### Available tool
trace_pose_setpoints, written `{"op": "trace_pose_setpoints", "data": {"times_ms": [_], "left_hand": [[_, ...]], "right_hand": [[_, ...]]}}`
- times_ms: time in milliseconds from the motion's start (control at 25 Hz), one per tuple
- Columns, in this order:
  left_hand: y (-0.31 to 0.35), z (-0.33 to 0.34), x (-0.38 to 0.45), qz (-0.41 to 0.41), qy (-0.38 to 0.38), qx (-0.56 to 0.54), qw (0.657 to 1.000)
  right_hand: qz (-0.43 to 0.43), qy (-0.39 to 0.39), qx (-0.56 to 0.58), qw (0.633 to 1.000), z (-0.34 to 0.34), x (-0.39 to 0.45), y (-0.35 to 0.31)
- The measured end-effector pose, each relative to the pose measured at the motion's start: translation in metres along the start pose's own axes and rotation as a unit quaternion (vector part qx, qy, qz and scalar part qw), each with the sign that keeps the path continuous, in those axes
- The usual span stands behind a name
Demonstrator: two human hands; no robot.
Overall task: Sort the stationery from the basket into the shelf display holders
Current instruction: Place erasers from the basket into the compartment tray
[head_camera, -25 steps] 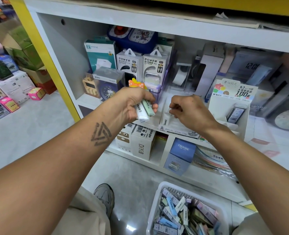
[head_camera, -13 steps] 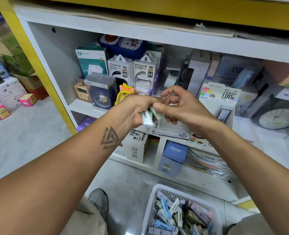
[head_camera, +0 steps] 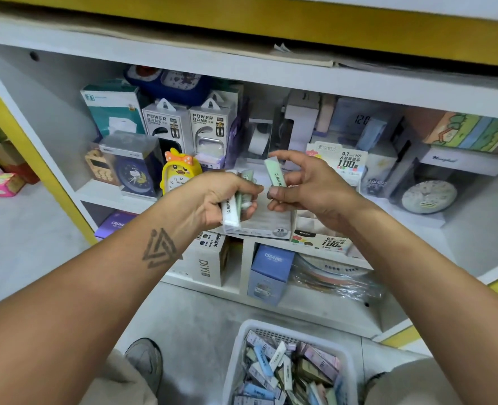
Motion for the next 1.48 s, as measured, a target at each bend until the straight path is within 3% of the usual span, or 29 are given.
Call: {"op": "trace_pose_setpoints", "data": {"times_ms": [280,560,760,1200,1320,1480], "left_hand": [[0.01,-0.024,-0.001,0.021,0.041,-0.004,0.999],[0.016,-0.044,-0.002,0.026,0.048,0.004,0.998],[0.017,-0.048,-0.005,0.024,0.048,0.003,0.999],[0.016,-0.046,-0.008,0.022,0.044,0.001,0.999],[0.016,-0.045,-0.008,0.022,0.041,-0.001,0.999],[0.015,-0.043,-0.01,0.019,0.035,-0.004,0.999]], "right_hand": [[-0.027,0.096,-0.114,0.988,-0.006,0.01,-0.002],[-0.038,0.087,-0.119,0.988,0.006,0.02,0.002],[-0.07,0.141,-0.278,0.948,0.01,0.02,0.002],[-0.143,0.118,-0.355,0.917,0.03,0.02,0.011],[-0.165,0.136,-0.395,0.894,0.03,0.017,0.01],[-0.156,0.114,-0.432,0.881,0.036,0.02,0.014]]}}
Point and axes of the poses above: each hand's wrist, its own x-axis towards the middle knuckle, its own z-axis out of the palm, y = z × x, the point moved 9 cm from there along x, towards the middle knuckle, and after that the axes turned 10 degrees about z, right-handed, at the moved point
